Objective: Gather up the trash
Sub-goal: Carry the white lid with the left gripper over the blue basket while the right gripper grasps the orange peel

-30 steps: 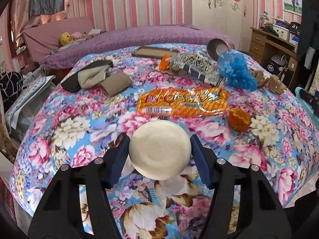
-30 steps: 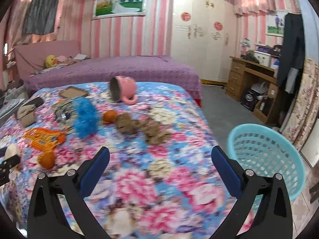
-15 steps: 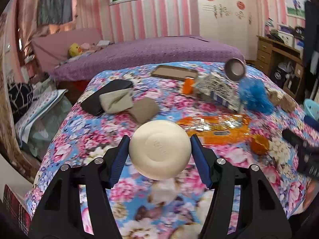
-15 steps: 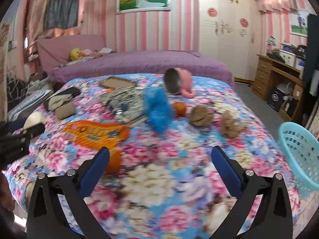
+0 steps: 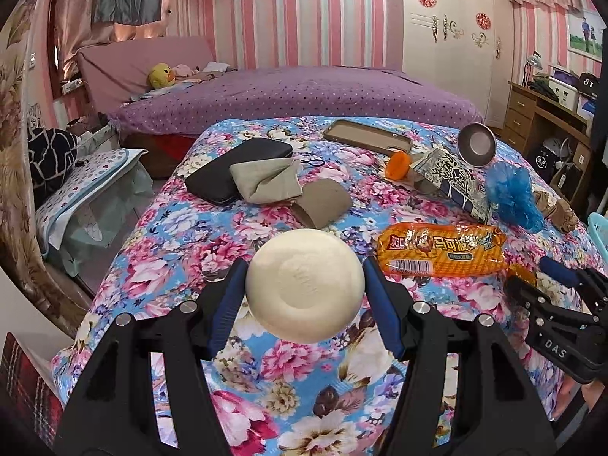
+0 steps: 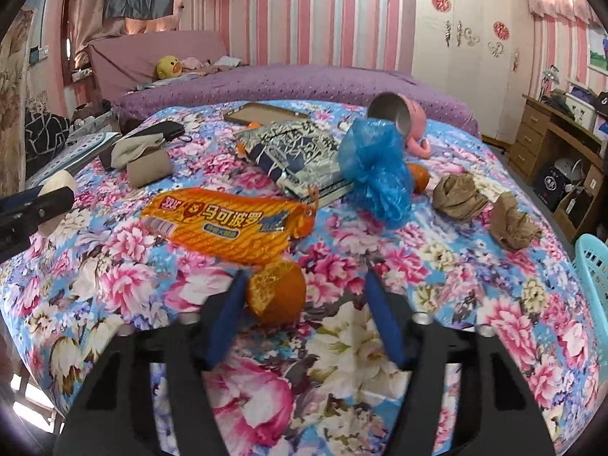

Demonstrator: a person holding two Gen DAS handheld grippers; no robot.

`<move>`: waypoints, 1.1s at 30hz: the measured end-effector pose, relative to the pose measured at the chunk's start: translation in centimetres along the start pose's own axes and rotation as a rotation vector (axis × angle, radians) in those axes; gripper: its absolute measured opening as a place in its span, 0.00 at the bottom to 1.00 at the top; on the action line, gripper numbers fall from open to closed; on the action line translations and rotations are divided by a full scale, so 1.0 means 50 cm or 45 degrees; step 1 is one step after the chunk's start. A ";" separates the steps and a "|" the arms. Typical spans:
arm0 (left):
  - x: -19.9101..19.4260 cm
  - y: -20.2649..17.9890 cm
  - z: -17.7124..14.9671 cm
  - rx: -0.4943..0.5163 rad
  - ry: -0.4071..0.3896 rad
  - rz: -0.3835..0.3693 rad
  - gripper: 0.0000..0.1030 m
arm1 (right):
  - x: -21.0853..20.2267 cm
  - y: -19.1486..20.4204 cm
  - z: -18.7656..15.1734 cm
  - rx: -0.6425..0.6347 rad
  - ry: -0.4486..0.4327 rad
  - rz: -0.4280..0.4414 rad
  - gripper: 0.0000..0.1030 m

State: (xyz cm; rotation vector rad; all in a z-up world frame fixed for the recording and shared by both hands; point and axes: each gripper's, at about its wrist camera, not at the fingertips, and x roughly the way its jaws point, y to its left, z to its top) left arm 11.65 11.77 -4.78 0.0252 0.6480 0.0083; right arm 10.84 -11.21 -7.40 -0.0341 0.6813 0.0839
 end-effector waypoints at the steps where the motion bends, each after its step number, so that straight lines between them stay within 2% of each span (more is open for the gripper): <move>1: 0.000 -0.003 -0.001 0.003 0.004 -0.004 0.59 | 0.000 0.001 -0.001 -0.005 0.003 0.016 0.50; 5: 0.000 -0.023 -0.007 0.044 0.006 -0.001 0.59 | -0.003 0.009 -0.002 -0.033 -0.008 0.054 0.35; 13: -0.002 -0.054 -0.003 0.057 -0.003 0.006 0.59 | -0.039 -0.042 0.008 -0.019 -0.069 0.082 0.25; 26: -0.009 -0.202 0.022 0.125 -0.036 -0.060 0.59 | -0.066 -0.211 0.015 0.109 -0.102 0.042 0.23; 33: -0.015 -0.289 0.032 0.130 -0.048 -0.046 0.59 | -0.088 -0.284 0.013 0.149 -0.126 0.019 0.23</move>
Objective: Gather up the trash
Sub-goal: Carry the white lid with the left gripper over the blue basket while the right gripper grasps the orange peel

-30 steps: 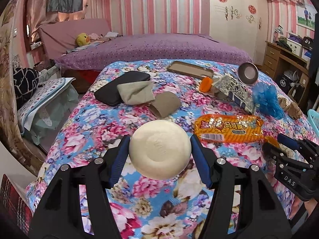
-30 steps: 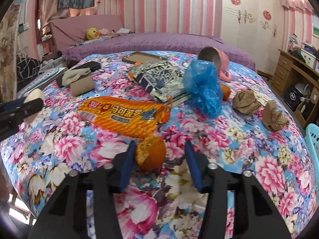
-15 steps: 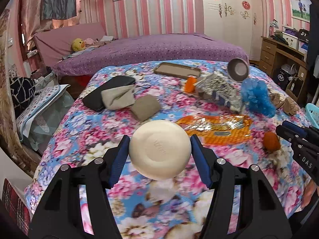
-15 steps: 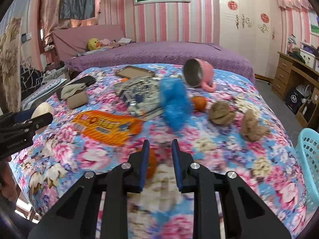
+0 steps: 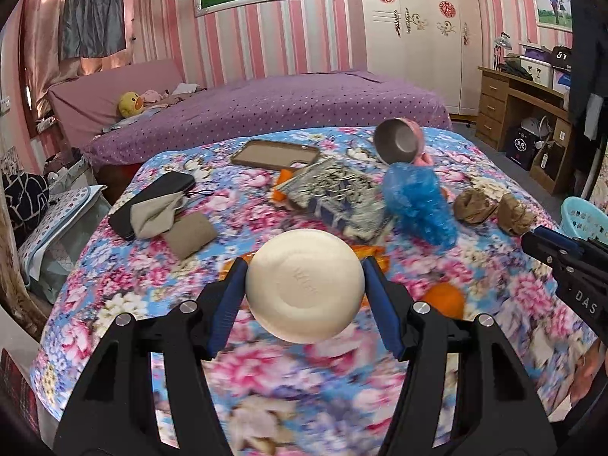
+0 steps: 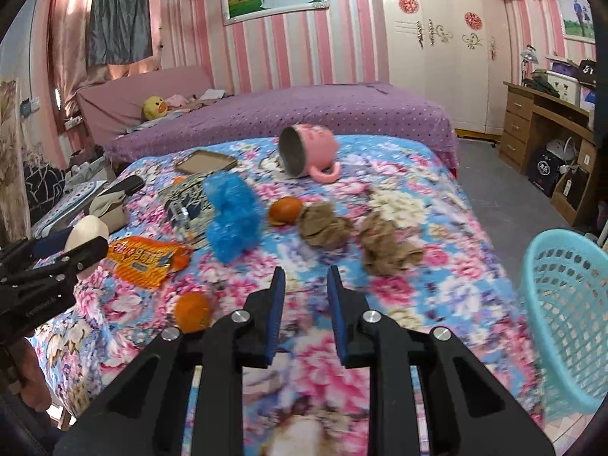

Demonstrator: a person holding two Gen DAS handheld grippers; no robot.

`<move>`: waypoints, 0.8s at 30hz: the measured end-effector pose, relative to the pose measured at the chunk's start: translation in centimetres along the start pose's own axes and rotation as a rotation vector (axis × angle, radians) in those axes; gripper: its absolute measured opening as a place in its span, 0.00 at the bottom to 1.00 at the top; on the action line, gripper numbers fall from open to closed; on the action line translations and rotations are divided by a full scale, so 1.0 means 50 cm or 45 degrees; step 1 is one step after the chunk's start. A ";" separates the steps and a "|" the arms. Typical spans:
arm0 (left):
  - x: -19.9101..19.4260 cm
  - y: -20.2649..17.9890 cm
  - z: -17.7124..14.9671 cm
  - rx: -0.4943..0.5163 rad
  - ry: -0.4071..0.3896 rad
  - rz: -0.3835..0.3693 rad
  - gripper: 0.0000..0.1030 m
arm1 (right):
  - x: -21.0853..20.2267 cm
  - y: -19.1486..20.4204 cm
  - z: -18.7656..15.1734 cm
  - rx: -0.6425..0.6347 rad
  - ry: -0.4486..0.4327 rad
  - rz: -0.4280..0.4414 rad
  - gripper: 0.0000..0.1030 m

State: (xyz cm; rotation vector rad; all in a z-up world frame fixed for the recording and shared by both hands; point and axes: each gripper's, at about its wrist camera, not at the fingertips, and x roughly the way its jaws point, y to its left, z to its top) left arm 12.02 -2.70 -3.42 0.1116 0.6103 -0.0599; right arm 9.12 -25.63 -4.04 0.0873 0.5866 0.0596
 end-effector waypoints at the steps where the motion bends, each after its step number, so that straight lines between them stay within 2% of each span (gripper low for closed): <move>1: 0.000 -0.010 0.002 -0.005 0.000 -0.001 0.59 | -0.004 -0.007 0.002 -0.007 -0.008 -0.010 0.23; 8: -0.011 -0.108 0.041 0.006 -0.064 0.047 0.59 | -0.068 -0.124 0.048 0.010 -0.095 -0.090 0.23; 12: -0.034 -0.178 0.065 0.062 -0.128 0.047 0.59 | -0.086 -0.222 0.070 0.074 -0.067 -0.100 0.23; 17: -0.038 -0.274 0.109 0.027 -0.132 -0.056 0.59 | -0.111 -0.349 0.088 0.137 -0.073 -0.184 0.23; 24: -0.032 -0.432 0.121 0.080 -0.135 -0.186 0.59 | -0.129 -0.483 0.052 0.178 -0.067 -0.323 0.23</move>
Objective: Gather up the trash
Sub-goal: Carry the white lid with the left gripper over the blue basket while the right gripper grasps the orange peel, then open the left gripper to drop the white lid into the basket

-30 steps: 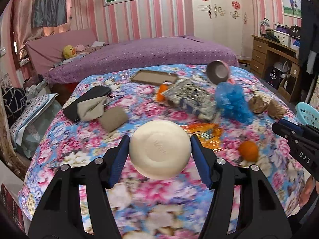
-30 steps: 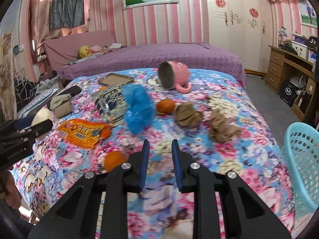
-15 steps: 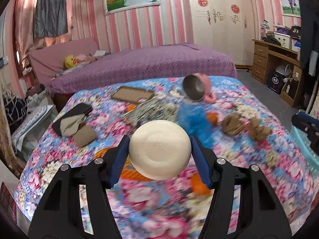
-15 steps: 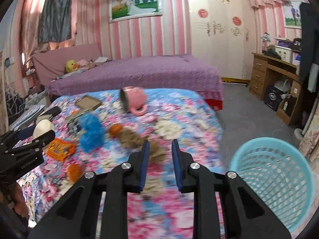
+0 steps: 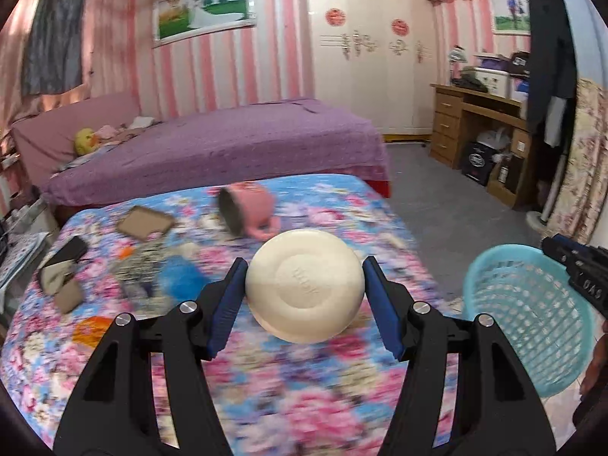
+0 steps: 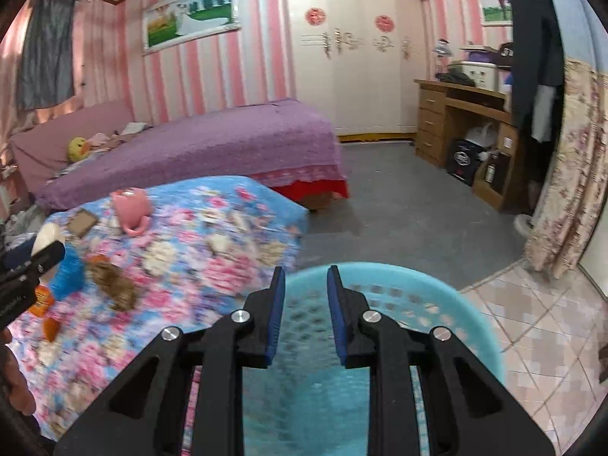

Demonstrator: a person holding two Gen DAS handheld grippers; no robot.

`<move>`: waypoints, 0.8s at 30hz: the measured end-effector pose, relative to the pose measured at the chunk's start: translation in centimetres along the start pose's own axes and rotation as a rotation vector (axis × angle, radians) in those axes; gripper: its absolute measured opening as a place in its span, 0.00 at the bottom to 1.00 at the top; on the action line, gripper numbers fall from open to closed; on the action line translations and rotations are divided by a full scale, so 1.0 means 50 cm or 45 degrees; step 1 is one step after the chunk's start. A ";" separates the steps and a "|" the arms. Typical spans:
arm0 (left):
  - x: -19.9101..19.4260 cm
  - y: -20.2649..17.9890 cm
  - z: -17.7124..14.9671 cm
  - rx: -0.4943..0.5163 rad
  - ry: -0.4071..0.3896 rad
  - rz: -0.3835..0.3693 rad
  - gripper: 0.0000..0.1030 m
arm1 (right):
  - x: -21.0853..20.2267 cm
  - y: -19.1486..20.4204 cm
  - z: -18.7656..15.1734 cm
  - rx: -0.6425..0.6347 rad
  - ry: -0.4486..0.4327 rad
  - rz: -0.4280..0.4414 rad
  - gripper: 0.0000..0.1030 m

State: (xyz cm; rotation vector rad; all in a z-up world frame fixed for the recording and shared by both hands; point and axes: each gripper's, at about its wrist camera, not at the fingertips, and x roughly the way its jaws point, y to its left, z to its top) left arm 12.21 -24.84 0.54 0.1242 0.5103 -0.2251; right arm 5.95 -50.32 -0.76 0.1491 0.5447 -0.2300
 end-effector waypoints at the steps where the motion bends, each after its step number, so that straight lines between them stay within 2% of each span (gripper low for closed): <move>1: 0.008 -0.029 0.000 0.005 0.004 -0.028 0.59 | 0.002 -0.013 -0.005 0.001 0.003 -0.022 0.23; 8: 0.060 -0.179 -0.017 0.026 0.050 -0.186 0.59 | 0.015 -0.125 -0.037 0.045 0.018 -0.149 0.23; 12: 0.076 -0.253 -0.034 0.077 0.072 -0.262 0.59 | 0.013 -0.155 -0.050 0.066 0.016 -0.180 0.23; 18: 0.111 -0.320 -0.048 0.140 0.152 -0.366 0.59 | 0.018 -0.179 -0.059 0.094 0.017 -0.190 0.23; 20: 0.118 -0.318 -0.049 0.131 0.168 -0.399 0.59 | 0.019 -0.177 -0.062 0.087 0.021 -0.191 0.23; 21: 0.125 -0.316 -0.050 0.130 0.185 -0.413 0.63 | 0.020 -0.174 -0.062 0.087 0.021 -0.191 0.23; 22: 0.128 -0.313 -0.050 0.133 0.205 -0.424 0.71 | 0.019 -0.174 -0.063 0.088 0.019 -0.192 0.23; 24: 0.131 -0.308 -0.049 0.135 0.200 -0.389 0.79 | 0.019 -0.170 -0.064 0.085 0.017 -0.192 0.23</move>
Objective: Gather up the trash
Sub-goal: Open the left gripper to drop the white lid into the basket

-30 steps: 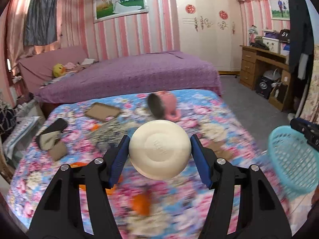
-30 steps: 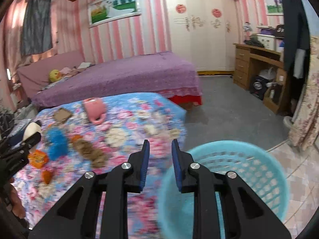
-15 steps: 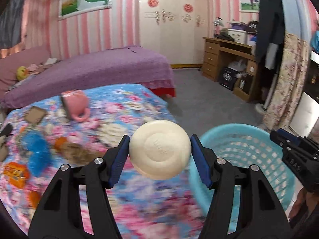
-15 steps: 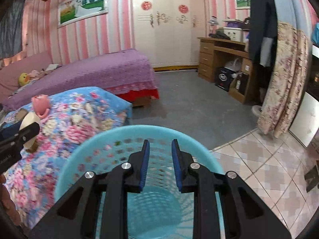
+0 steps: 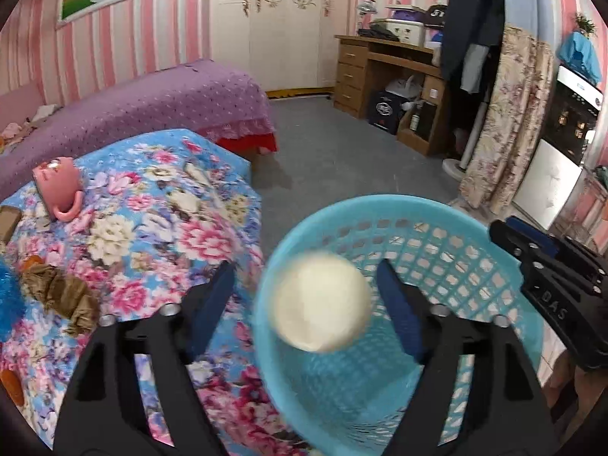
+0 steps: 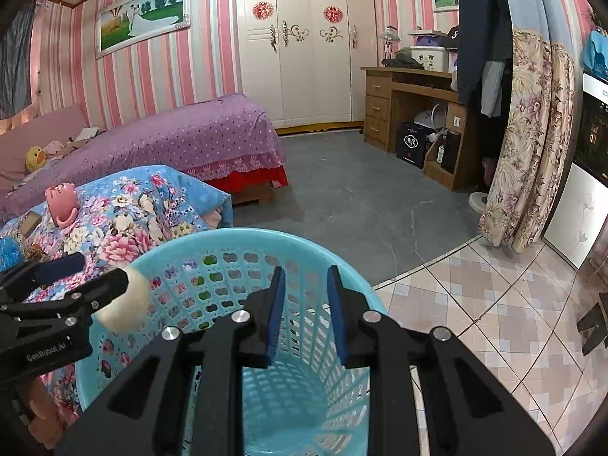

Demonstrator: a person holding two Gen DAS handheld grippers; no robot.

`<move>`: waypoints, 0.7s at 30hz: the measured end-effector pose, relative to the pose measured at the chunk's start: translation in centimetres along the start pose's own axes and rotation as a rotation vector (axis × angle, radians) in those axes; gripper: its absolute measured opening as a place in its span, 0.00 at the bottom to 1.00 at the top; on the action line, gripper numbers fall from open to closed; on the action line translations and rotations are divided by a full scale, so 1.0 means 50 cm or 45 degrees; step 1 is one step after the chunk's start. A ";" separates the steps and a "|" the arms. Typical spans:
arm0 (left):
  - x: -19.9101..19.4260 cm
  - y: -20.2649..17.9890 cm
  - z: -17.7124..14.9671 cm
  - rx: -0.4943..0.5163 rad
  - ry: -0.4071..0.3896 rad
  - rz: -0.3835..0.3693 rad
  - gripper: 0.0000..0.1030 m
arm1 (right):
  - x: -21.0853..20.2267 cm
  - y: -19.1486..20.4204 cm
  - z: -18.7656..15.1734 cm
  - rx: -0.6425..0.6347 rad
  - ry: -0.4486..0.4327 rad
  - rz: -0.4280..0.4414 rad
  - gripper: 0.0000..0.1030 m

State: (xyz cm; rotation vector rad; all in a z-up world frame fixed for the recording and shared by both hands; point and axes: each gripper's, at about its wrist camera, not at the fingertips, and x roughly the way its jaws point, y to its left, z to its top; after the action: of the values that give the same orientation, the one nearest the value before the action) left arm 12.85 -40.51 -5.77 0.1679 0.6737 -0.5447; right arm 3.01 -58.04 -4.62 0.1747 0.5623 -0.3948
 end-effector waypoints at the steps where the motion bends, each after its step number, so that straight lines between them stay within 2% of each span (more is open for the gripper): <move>1: -0.003 0.002 0.001 0.001 -0.010 0.016 0.84 | 0.000 0.003 -0.001 -0.005 0.001 0.000 0.23; 3: -0.012 0.013 0.001 -0.011 -0.027 0.044 0.88 | 0.001 0.002 -0.004 -0.011 0.004 0.002 0.23; 9: -0.032 0.048 0.002 0.010 -0.072 0.132 0.88 | -0.003 0.006 -0.005 -0.017 -0.007 0.002 0.23; 16: -0.049 0.096 0.002 -0.018 -0.095 0.189 0.91 | -0.005 0.014 -0.009 -0.027 -0.006 0.028 0.24; 18: -0.050 0.109 -0.002 -0.018 -0.095 0.207 0.91 | -0.004 0.010 -0.013 -0.007 -0.002 0.048 0.35; 19: -0.051 0.114 -0.004 -0.020 -0.096 0.218 0.91 | -0.005 0.008 -0.016 -0.003 -0.003 0.045 0.53; 20: -0.052 0.117 -0.006 -0.023 -0.096 0.220 0.91 | -0.008 0.007 -0.018 -0.001 -0.012 0.047 0.64; 21: -0.052 0.122 -0.008 -0.028 -0.095 0.218 0.91 | -0.010 0.006 -0.017 -0.002 -0.018 0.047 0.65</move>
State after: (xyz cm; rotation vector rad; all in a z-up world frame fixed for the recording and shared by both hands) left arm 14.15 -34.12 -4.58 0.1816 0.5862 -0.3775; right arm 2.34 -57.37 -5.05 0.1808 0.5444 -0.3595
